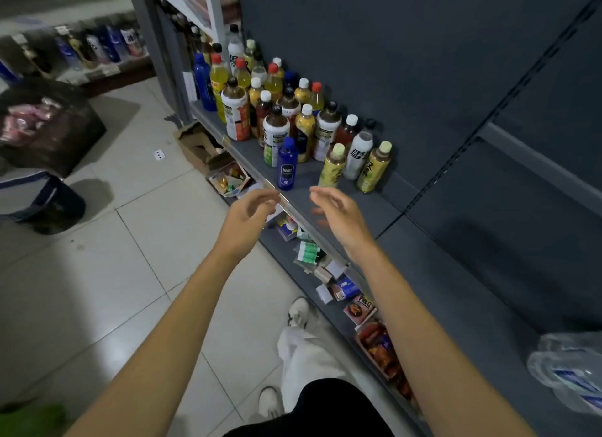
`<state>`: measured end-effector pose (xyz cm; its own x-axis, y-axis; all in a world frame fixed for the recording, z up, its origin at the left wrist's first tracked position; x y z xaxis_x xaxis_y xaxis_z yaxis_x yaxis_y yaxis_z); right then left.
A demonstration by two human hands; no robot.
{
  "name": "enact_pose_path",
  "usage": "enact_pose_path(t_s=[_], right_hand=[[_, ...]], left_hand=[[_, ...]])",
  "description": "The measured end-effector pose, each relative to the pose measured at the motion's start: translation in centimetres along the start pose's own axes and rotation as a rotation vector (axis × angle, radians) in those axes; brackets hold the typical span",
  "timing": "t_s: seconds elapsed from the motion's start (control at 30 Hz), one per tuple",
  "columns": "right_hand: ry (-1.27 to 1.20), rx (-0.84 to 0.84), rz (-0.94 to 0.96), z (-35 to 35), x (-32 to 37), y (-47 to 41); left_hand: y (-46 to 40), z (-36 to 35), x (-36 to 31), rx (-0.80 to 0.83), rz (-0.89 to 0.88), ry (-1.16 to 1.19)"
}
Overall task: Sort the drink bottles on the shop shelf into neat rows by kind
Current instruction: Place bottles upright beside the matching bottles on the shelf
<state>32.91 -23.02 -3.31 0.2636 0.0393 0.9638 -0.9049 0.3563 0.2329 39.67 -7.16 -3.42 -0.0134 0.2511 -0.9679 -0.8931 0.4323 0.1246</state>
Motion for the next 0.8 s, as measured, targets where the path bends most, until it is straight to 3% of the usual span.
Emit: enact_pose_path(t_s=[0.3, 0.63, 0.8], right_hand=[[-0.082, 0.037, -0.064, -6.3, 0.9, -16.1], [-0.068, 0.133, -0.062, -13.0, 4.4, -28.6], [-0.007, 0.081, -0.071, -16.7, 5.2, -34.8]], left_hand=[[-13.9, 5.9, 0.5, -0.021, 0.052, -0.107], [-25.2, 14.0, 2.2, -0.065, 0.080, -0.068], [-31.5, 18.8, 5.0, -0.014, 0.073, -0.069]])
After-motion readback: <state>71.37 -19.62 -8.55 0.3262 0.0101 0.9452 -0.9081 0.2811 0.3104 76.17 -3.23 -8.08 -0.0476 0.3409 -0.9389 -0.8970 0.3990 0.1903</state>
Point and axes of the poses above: each hand's wrist, its own y-axis away from the middle knuckle, its own z-axis out of the back of the hand, x = y × z, the point moved 9 cm from there along -y, towards the middle knuckle, and after that the axes turned 1 degree about z, right-handed, at the moved point
